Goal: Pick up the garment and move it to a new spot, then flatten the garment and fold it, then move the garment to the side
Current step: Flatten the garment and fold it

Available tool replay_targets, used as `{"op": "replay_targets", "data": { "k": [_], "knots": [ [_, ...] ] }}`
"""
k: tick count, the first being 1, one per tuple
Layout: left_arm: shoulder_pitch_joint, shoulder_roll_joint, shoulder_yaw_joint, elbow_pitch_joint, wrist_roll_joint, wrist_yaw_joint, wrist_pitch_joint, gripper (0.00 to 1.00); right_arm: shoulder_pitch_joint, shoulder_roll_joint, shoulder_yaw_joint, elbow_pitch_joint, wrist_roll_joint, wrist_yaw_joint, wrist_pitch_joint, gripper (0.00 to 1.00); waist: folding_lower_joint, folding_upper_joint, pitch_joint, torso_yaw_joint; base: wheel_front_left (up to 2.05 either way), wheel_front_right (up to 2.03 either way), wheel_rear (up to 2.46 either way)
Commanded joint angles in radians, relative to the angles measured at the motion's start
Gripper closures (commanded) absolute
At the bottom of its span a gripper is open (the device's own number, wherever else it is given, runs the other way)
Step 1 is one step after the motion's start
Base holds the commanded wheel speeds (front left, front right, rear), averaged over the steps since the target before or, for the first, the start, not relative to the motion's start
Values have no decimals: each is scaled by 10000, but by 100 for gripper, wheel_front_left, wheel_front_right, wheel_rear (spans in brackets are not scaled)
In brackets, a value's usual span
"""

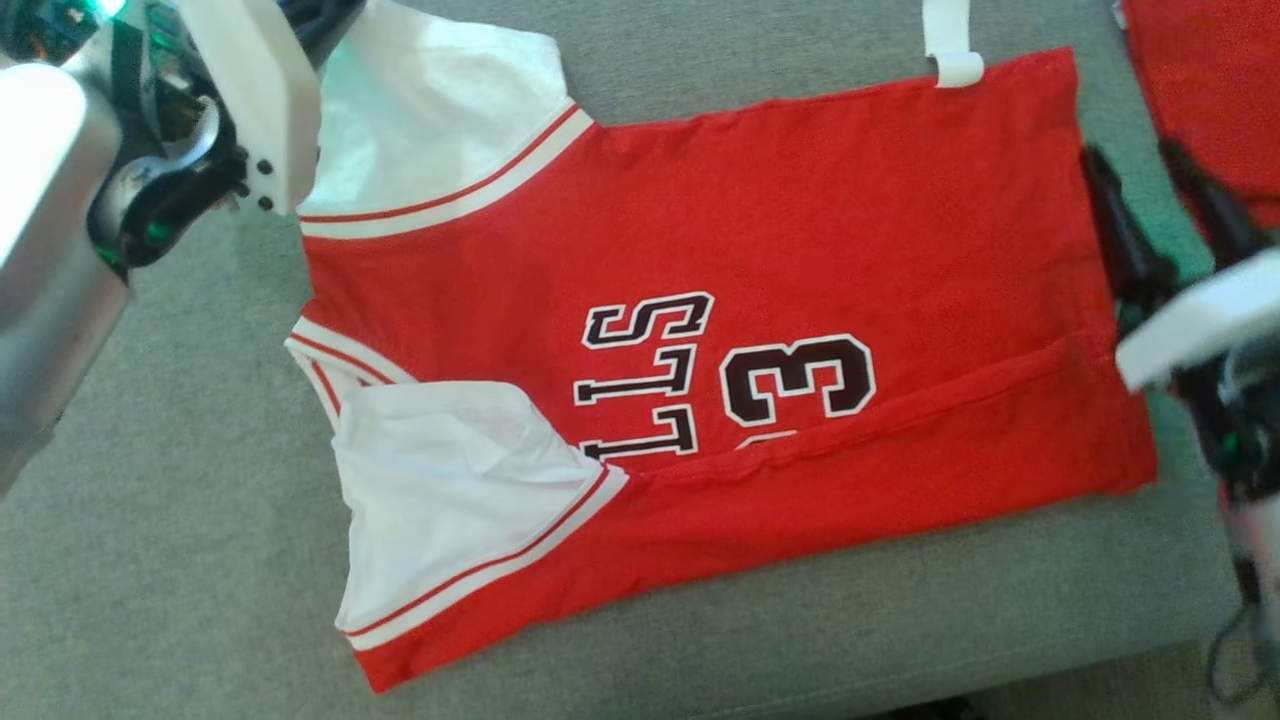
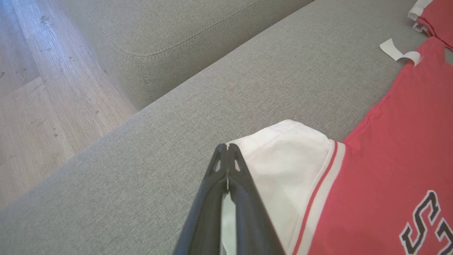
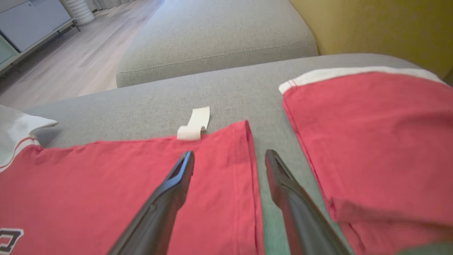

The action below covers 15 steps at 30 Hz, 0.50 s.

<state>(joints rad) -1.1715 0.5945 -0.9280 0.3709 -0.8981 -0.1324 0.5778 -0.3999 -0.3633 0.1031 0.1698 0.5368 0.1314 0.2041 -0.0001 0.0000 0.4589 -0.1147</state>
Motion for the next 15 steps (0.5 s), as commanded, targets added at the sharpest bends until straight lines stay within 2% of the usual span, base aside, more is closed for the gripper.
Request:
{"op": "replay_targets", "data": {
  "k": [1,9,15],
  "knots": [
    [-701,460,331,-315,-55,18,-135,100,-469,-280,194,35,48,-7,124,0,1,0,34,91,0,0,0],
    [-997,368,-179,-548,-160,18,-370,100,-2192,-439,736,2229,73,-7,364,0,1,0,158,488,0,0,0],
    [-1113,382,-446,-557,-257,17,-560,100,-2728,-453,1028,3078,268,-7,154,0,1,0,171,659,0,0,0]
  ]
}}
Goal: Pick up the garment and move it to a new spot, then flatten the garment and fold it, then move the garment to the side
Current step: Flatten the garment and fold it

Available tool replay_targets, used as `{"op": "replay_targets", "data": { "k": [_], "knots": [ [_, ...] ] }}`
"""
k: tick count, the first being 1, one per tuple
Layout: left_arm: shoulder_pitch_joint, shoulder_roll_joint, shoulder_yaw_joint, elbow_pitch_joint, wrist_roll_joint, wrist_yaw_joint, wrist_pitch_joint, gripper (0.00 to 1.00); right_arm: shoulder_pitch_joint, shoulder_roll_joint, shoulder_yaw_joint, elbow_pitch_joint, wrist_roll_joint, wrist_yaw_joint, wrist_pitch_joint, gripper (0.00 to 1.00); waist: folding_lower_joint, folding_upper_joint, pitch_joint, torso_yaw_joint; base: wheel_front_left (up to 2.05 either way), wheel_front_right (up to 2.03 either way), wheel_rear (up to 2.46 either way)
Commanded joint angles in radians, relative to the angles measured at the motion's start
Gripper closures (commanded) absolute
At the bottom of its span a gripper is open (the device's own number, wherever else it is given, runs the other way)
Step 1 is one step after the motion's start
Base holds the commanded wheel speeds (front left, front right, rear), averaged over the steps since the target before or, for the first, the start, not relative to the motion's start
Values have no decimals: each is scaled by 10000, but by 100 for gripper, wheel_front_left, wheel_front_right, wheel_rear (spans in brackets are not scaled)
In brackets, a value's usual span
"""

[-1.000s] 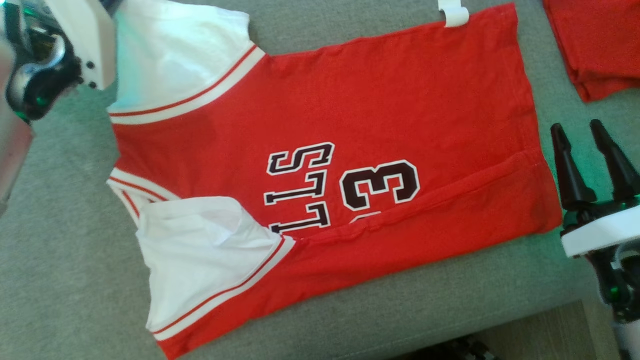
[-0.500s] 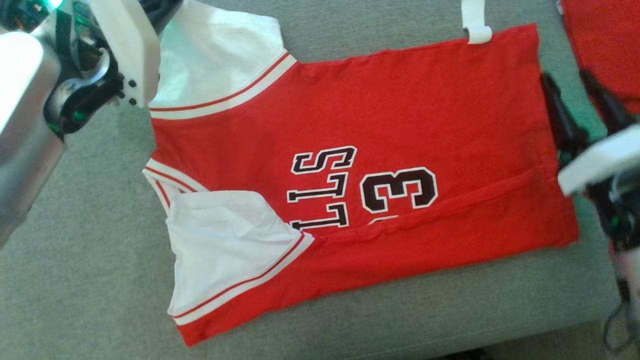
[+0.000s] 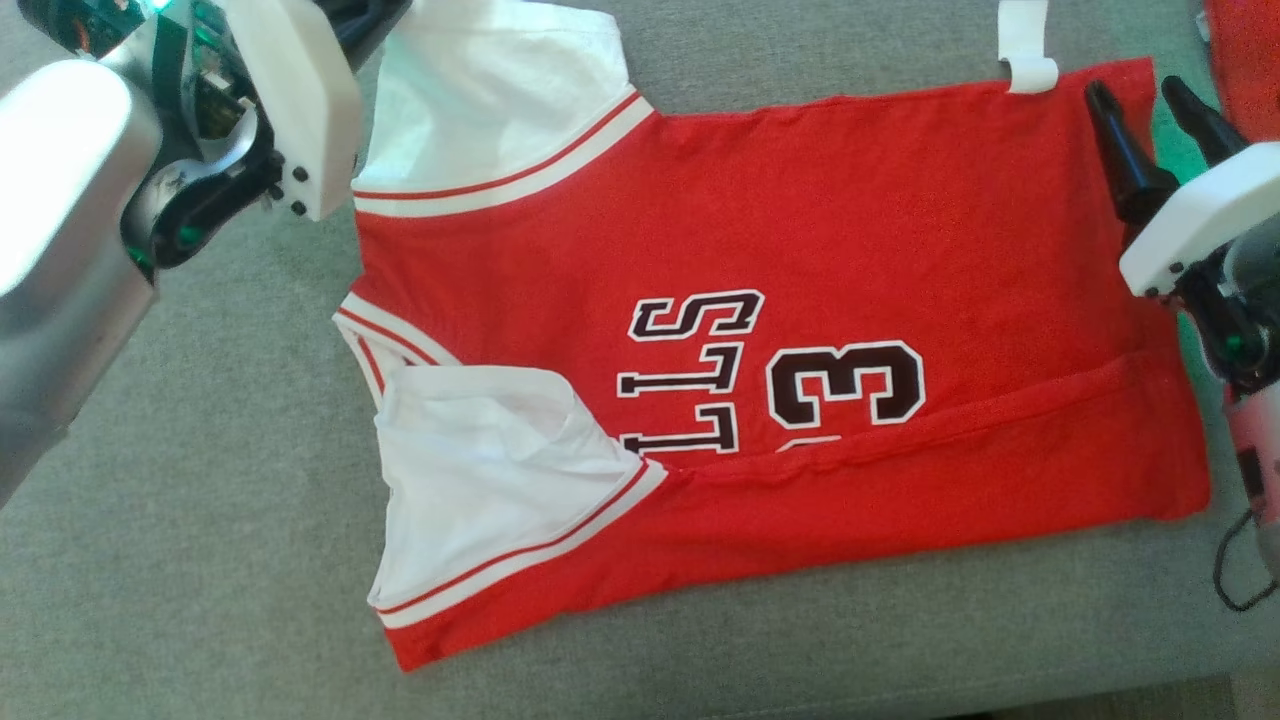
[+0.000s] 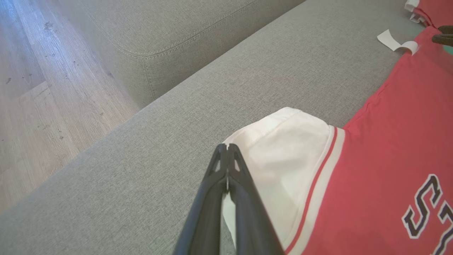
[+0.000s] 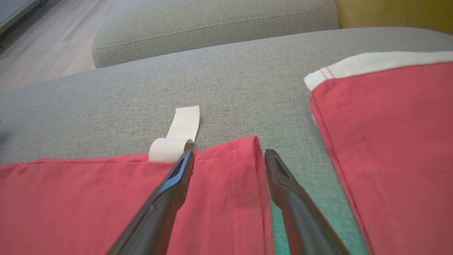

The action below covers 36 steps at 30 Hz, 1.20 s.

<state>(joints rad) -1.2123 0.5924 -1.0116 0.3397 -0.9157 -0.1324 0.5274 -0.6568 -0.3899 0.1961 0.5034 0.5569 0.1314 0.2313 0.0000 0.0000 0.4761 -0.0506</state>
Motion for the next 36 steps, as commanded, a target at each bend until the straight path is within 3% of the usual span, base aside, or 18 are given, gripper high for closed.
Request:
{"op": "replay_targets", "data": {
  "k": [1,7,11,13,14,16,26,36],
  "knots": [
    [-723,408,342,-231,-96,17,-91,100,-244,-199,165,-129,108,-7,-157,0,0,0,-2,45,0,0,0],
    [-857,431,95,-142,-208,17,-257,100,-625,-327,582,441,377,-7,-373,2,0,0,16,166,0,0,0],
    [-960,447,-27,-61,-251,17,-374,100,-780,-411,795,648,549,-7,-575,25,0,0,60,189,0,0,0],
    [-999,451,-94,-8,-247,17,-450,100,-852,-450,883,744,601,-7,-682,59,0,0,80,191,0,0,0],
    [-1019,455,-135,17,-240,17,-487,100,-888,-474,930,793,638,-7,-714,69,0,0,89,193,0,0,0],
    [-1081,477,-220,59,-202,17,-578,100,-969,-533,1023,874,712,-7,-786,100,0,0,111,196,0,0,0],
    [-1789,661,-501,507,623,17,-2064,100,-1602,-808,1206,1108,962,-7,-1430,100,0,0,243,209,0,0,0],
    [-2521,291,213,1689,653,45,-3812,100,-2279,-1046,1086,1173,1387,-7,-2105,100,0,0,190,305,0,0,0]
  ]
}}
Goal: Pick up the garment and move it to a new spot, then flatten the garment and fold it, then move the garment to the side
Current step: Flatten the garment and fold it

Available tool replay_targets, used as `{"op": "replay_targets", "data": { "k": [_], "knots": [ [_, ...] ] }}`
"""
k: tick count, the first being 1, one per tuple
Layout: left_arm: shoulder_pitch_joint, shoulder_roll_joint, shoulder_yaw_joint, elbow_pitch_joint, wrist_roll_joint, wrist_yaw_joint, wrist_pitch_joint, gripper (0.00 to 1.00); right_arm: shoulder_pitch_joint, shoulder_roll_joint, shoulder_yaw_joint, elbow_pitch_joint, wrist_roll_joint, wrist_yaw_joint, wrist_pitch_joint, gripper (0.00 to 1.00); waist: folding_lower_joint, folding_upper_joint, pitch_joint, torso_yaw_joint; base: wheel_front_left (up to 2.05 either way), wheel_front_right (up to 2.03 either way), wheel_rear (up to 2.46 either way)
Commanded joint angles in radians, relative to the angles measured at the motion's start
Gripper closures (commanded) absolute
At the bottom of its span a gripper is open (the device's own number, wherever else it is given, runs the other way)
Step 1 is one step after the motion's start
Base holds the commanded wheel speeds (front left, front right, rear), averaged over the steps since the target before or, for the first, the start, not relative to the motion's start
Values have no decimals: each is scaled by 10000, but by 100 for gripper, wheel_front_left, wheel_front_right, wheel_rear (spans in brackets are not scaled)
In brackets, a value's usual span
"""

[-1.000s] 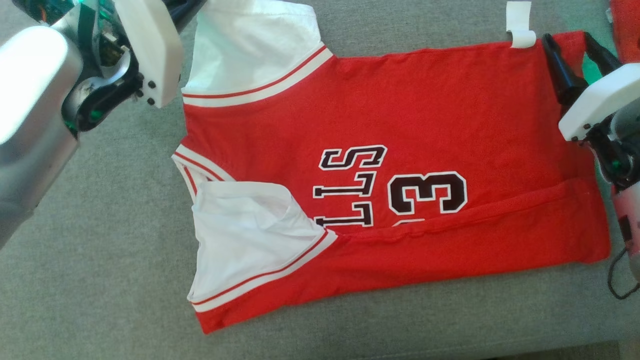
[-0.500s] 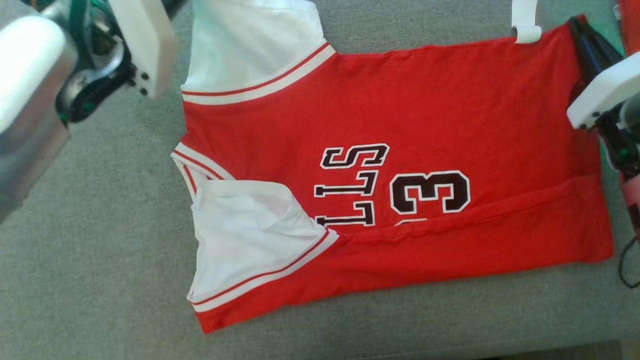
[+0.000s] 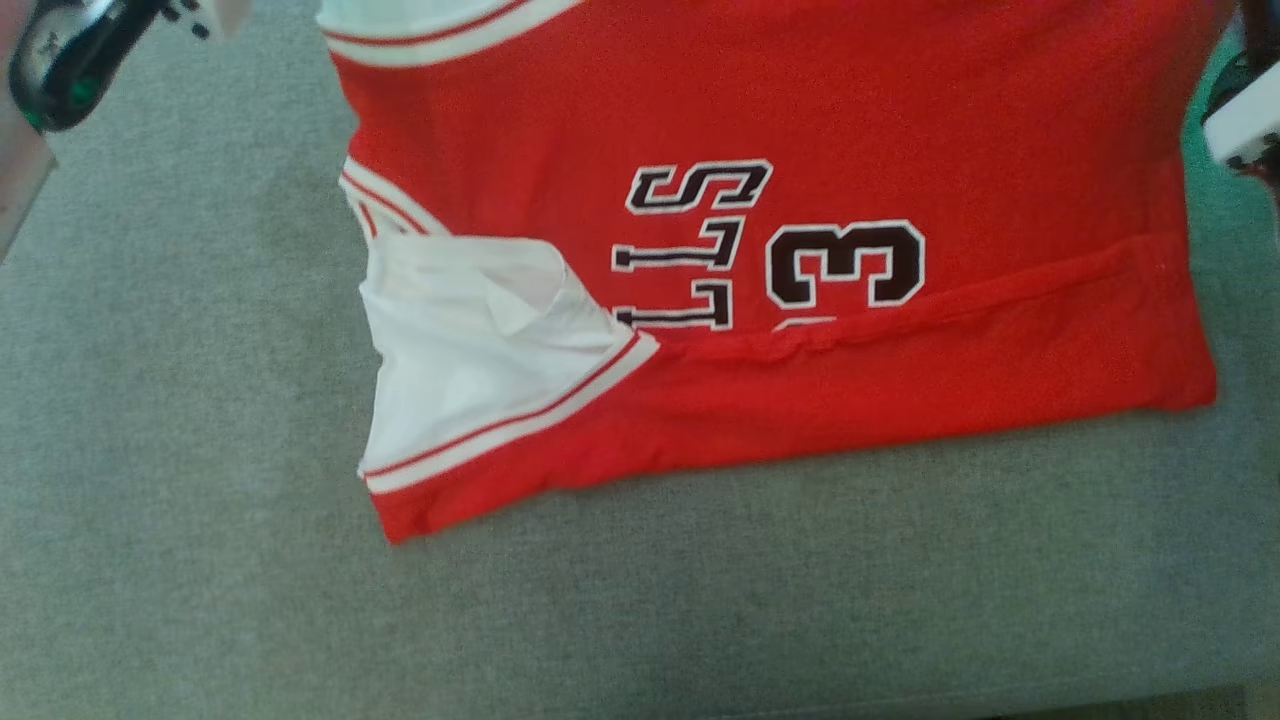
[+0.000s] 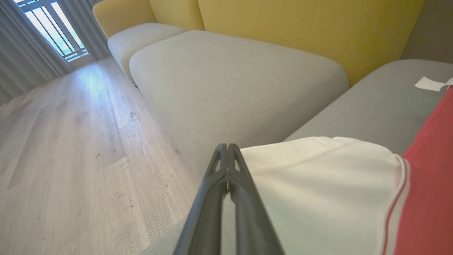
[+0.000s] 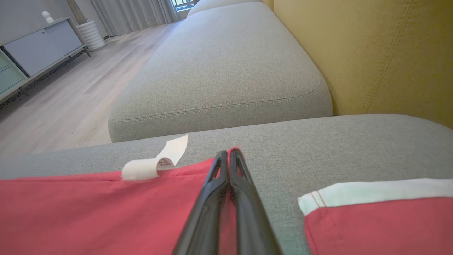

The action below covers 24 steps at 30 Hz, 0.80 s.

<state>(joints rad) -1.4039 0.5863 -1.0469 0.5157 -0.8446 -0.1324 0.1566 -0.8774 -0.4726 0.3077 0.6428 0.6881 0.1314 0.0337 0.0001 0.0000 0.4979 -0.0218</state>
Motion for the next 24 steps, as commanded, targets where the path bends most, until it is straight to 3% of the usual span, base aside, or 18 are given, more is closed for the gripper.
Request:
{"op": "replay_targets", "data": {
  "k": [1,9,13,24],
  "knots": [
    [-585,326,601,5,-101,43,-229,100,-55,-232,-13,-214,106,-7,-150,100,-1,0,-64,33,0,0,0],
    [199,480,464,-355,-400,30,-821,100,638,-496,97,-474,379,-7,-258,100,-1,0,-408,311,0,0,0],
    [1024,890,451,-1162,-558,199,-1165,100,1371,-797,82,-876,634,-7,-285,100,-1,0,-649,546,0,0,0],
    [3872,2545,361,-4708,-1061,1837,-1678,100,3506,-1422,-575,-2034,1050,-7,-210,100,-1,0,-1131,912,0,0,0]
  ]
}}
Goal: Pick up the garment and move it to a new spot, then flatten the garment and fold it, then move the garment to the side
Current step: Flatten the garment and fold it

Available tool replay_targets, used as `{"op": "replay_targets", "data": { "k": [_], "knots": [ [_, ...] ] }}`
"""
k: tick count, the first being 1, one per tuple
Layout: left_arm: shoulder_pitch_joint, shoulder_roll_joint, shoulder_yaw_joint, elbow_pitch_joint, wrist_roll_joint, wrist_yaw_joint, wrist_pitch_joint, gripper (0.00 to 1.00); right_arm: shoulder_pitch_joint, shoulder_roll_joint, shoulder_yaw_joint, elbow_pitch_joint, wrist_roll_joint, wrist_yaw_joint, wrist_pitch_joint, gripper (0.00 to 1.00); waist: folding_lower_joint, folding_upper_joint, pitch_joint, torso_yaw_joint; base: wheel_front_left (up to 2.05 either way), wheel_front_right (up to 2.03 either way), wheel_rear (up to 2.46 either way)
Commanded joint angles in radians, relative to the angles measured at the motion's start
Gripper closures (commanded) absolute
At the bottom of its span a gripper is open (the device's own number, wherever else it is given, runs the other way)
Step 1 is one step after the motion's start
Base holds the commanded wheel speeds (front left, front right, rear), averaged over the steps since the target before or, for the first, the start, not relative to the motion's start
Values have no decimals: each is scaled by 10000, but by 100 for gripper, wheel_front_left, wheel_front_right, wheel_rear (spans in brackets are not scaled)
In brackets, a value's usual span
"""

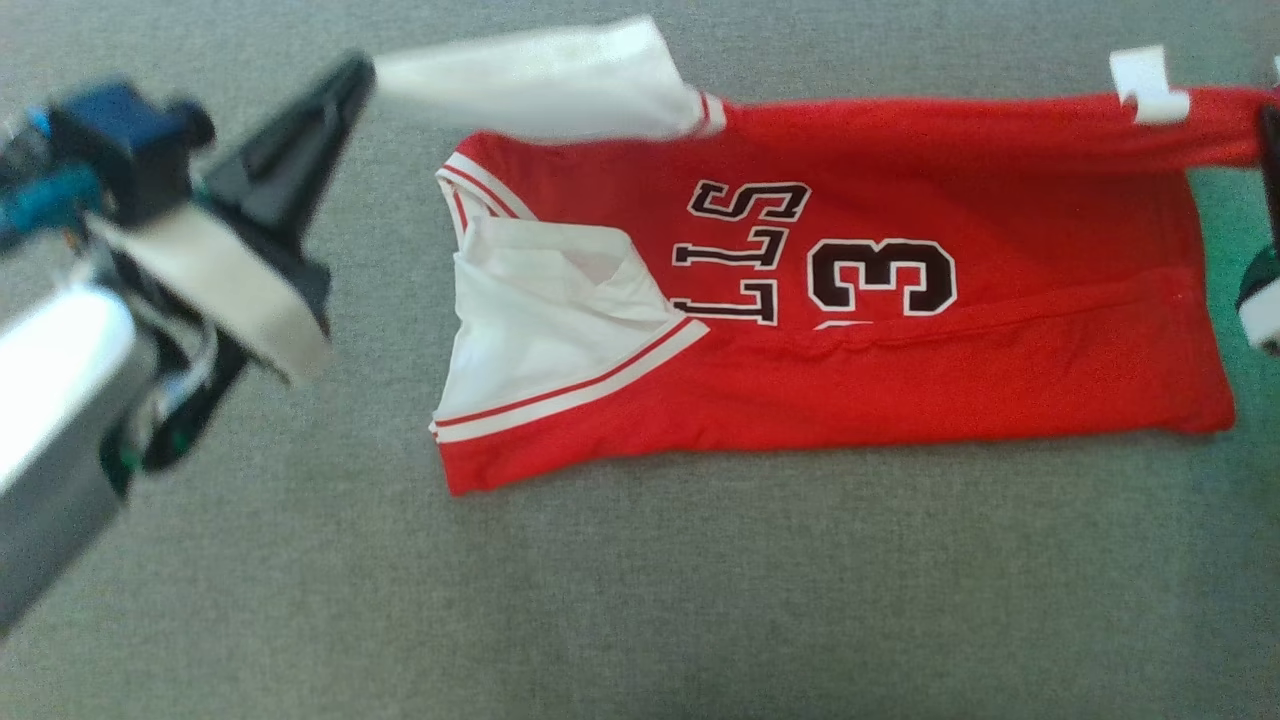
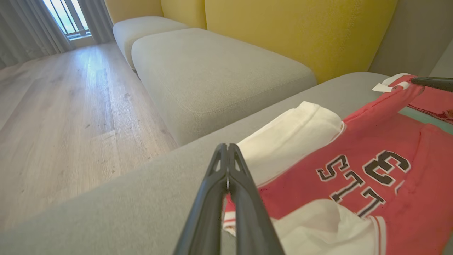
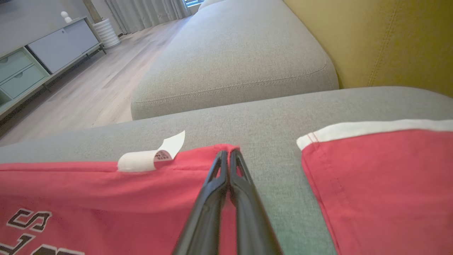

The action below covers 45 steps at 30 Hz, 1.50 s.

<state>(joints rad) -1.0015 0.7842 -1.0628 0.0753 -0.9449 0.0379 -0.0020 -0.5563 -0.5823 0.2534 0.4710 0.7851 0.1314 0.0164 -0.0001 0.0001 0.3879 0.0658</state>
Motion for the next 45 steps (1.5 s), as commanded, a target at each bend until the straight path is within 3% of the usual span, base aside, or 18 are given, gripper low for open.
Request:
{"op": "replay_targets", "data": {
  "k": [1,7,13,17,23,24,26,27,28,29,30,31,38,41,45],
  "knots": [
    [112,697,493,-625,-111,306,-128,100,492,-337,-134,-416,70,-7,-12,100,1,-1,-53,63,0,0,0],
    [1469,1292,374,-2193,-270,1343,-523,100,1641,-337,-722,-1086,1,-7,146,100,1,-1,-182,183,0,0,0],
    [2749,1567,121,-3021,-460,2104,-983,100,2866,-113,-1246,-1886,-292,-7,417,100,1,-1,-469,222,0,0,0],
    [3659,1553,-115,-3179,-750,2419,-1318,100,3710,102,-1791,-2401,-488,-7,722,100,1,-1,-660,243,0,0,0],
    [4280,977,-351,-2800,-1031,2395,-1713,100,4224,499,-2209,-2712,-858,-7,1083,100,1,-1,-696,259,0,0,0],
    [4344,847,-381,-2684,-1075,2370,-1765,100,4244,578,-2230,-2717,-918,-7,1150,95,1,-1,-689,259,0,0,0],
    [4424,606,-463,-2412,-1067,2318,-1851,100,4262,725,-2249,-2719,-1037,-7,1252,51,1,-1,-688,263,0,0,0],
    [4446,487,-515,-2260,-1034,2291,-1884,100,4272,793,-2260,-2705,-1095,-7,1282,0,1,-1,-714,271,0,0,0],
    [4446,487,-515,-2260,-1034,2291,-1884,100,4272,793,-2260,-2705,-1095,-7,1282,0,1,-1,-714,271,0,0,0],
    [4468,365,-556,-2107,-1012,2274,-1917,67,4282,852,-2280,-2685,-1158,-7,1293,0,1,-1,-766,276,0,0,0],
    [4500,232,-544,-1960,-1012,2299,-1990,8,4298,917,-2306,-2671,-1209,-7,1270,0,1,-1,-841,277,0,0,0],
    [4540,99,-506,-1827,-1010,2342,-2080,0,4335,991,-2347,-2666,-1252,-7,1214,0,1,-1,-938,271,0,0,0],
    [5279,-813,368,-1183,-787,3104,-2563,0,4990,1640,-2571,-2787,-1492,-7,677,0,1,-1,-1977,120,0,0,0],
    [5924,-1385,1251,-1118,-222,3436,-2590,0,5339,1998,-2591,-2776,-1664,-7,450,0,1,-1,-2488,50,0,0,0],
    [7087,-2206,2577,-1178,857,3553,-2594,0,5689,2443,-2607,-2727,-1835,-7,258,0,1,-1,-2897,21,0,0,0]
  ]
}}
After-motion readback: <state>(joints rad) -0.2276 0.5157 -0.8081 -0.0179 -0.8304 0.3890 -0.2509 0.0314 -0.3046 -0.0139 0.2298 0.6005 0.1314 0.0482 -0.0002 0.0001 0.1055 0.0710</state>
